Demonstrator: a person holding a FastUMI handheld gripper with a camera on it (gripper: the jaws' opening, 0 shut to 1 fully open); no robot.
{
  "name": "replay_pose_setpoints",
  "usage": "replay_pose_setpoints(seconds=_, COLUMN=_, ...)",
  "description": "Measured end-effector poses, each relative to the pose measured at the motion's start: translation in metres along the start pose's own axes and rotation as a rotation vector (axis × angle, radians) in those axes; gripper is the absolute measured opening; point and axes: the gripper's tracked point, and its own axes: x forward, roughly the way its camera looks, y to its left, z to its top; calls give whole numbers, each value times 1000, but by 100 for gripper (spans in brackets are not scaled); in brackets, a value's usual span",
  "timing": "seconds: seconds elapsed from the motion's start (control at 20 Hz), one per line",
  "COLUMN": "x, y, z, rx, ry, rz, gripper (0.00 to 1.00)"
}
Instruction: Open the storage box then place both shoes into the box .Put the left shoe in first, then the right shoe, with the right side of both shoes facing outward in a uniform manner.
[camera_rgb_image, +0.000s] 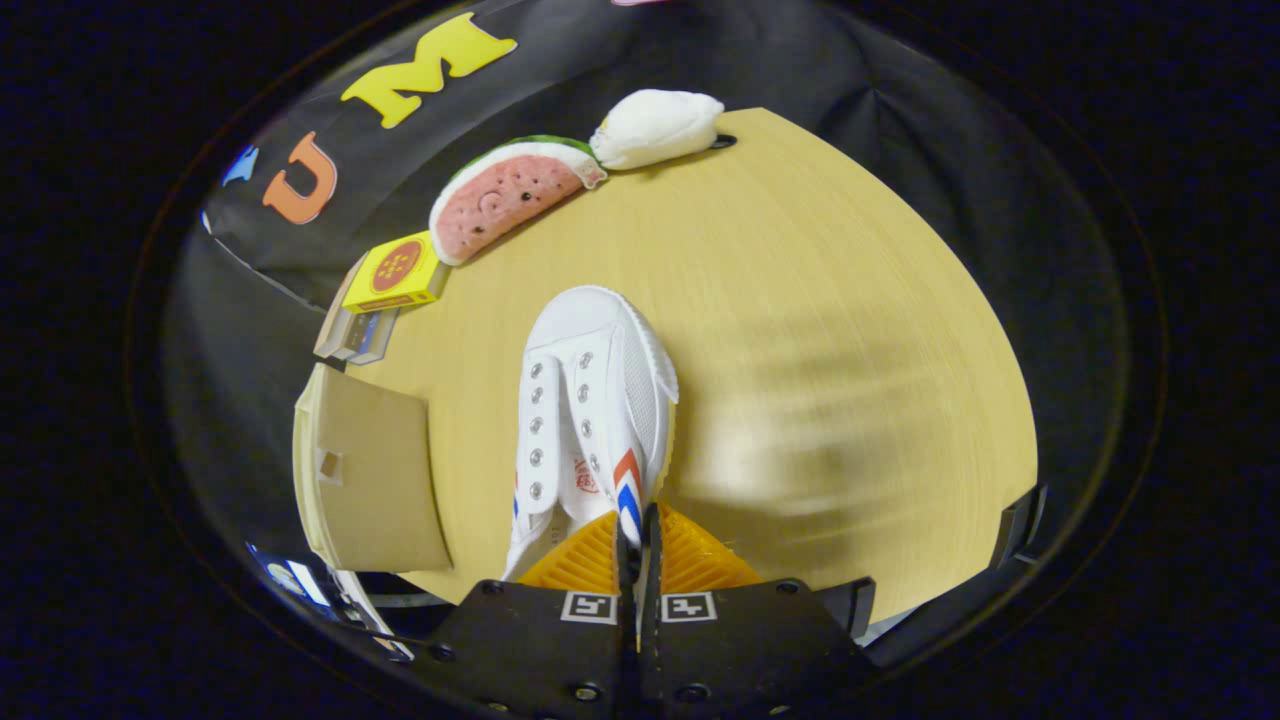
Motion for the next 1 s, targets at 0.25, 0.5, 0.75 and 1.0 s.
replay_pose_setpoints(seconds=0.25, x=-36, y=89, z=-6, rx=-37, ry=-43, rz=40, gripper=1)
replay_pose_setpoints(seconds=0.5, x=-61, y=189, z=-9, rx=-81, ry=-86, rz=94, gripper=1)
replay_pose_setpoints(seconds=0.75, x=-52, y=269, z=-21, rx=-141, ry=-98, rz=112, gripper=1)
replay_pose_setpoints(seconds=1.0, x=-27, y=319, z=-44, rx=-158, ry=-62, rz=114, gripper=1)
